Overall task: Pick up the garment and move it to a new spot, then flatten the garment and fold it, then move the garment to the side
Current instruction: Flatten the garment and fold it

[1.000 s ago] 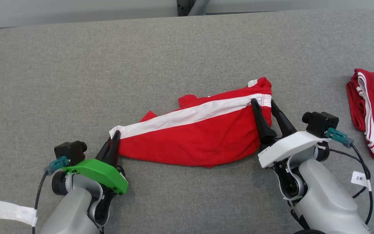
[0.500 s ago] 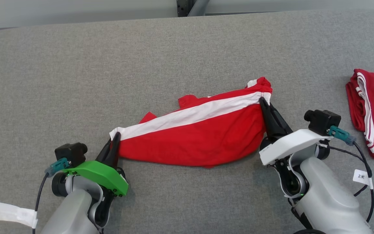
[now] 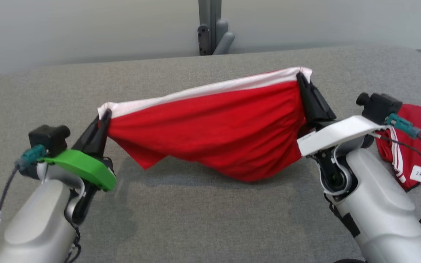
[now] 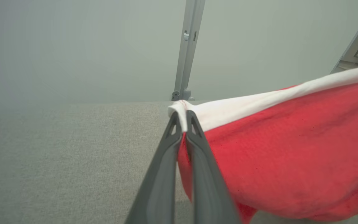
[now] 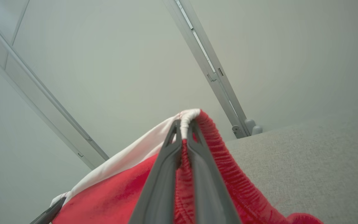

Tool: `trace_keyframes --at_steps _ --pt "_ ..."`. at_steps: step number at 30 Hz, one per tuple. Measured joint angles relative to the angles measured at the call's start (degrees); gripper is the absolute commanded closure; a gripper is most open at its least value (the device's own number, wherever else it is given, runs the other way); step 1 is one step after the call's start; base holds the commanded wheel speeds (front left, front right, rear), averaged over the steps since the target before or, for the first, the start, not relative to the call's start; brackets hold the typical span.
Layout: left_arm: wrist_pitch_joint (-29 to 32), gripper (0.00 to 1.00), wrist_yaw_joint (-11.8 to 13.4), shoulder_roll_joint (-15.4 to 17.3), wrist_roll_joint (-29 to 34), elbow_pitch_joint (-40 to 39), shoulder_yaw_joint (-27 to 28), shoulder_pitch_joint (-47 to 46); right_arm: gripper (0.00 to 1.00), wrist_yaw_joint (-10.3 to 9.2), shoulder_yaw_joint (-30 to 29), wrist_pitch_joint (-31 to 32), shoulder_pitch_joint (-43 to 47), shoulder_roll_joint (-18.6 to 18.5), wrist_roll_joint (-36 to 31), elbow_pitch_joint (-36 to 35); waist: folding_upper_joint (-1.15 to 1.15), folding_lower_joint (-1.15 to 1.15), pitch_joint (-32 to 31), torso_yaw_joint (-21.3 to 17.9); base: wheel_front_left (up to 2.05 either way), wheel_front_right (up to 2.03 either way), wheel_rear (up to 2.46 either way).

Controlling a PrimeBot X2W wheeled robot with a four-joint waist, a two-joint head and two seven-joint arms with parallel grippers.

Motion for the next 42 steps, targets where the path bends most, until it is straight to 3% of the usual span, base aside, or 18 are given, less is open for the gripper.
trace_keyframes --at_steps 8,15,21,25,33,38,42 --pt "2.3 1.00 0.0 9.1 -1.5 -5.3 -4.3 -15.1 1.00 0.01 -0.7 2.3 -12.0 -3.3 5.7 -1.5 0.00 0.00 -5.9 0.1 0.00 0.00 0.00" --pt "7.2 1.00 0.0 12.5 -3.7 -6.6 -8.1 -23.3 1.00 0.04 -2.0 7.6 -19.1 -3.8 6.8 2.2 0.00 0.00 -6.4 0.7 0.00 0.00 0.00" --pt "9.4 1.00 0.0 12.4 -4.0 -3.8 -11.7 -30.0 1.00 0.04 -2.9 12.7 -27.4 -2.9 4.7 9.2 0.00 0.00 -2.3 1.2 0.00 0.00 0.00" --pt "6.2 1.00 0.0 11.7 0.1 -0.5 -14.8 -37.4 1.00 0.00 -2.4 12.8 -35.7 -2.6 1.2 13.9 0.00 0.00 2.4 1.6 0.00 0.00 0.00" --pt "0.8 1.00 -0.1 9.8 8.7 7.5 -15.1 -56.3 1.00 0.05 -1.8 1.4 -54.4 -3.3 -10.8 23.0 0.00 0.01 12.7 1.8 0.00 0.00 0.00" --pt "0.1 1.00 0.0 8.3 12.1 3.5 -9.4 -63.0 1.00 0.04 -4.4 0.0 -59.9 -4.2 -18.7 20.1 0.00 0.01 17.5 2.1 0.00 0.00 0.00" --pt "0.0 1.00 0.0 6.5 13.4 0.4 -5.8 -58.4 1.00 0.00 -3.2 0.0 -55.6 -4.9 -19.8 17.2 0.00 0.01 20.6 2.6 0.00 0.00 0.00"
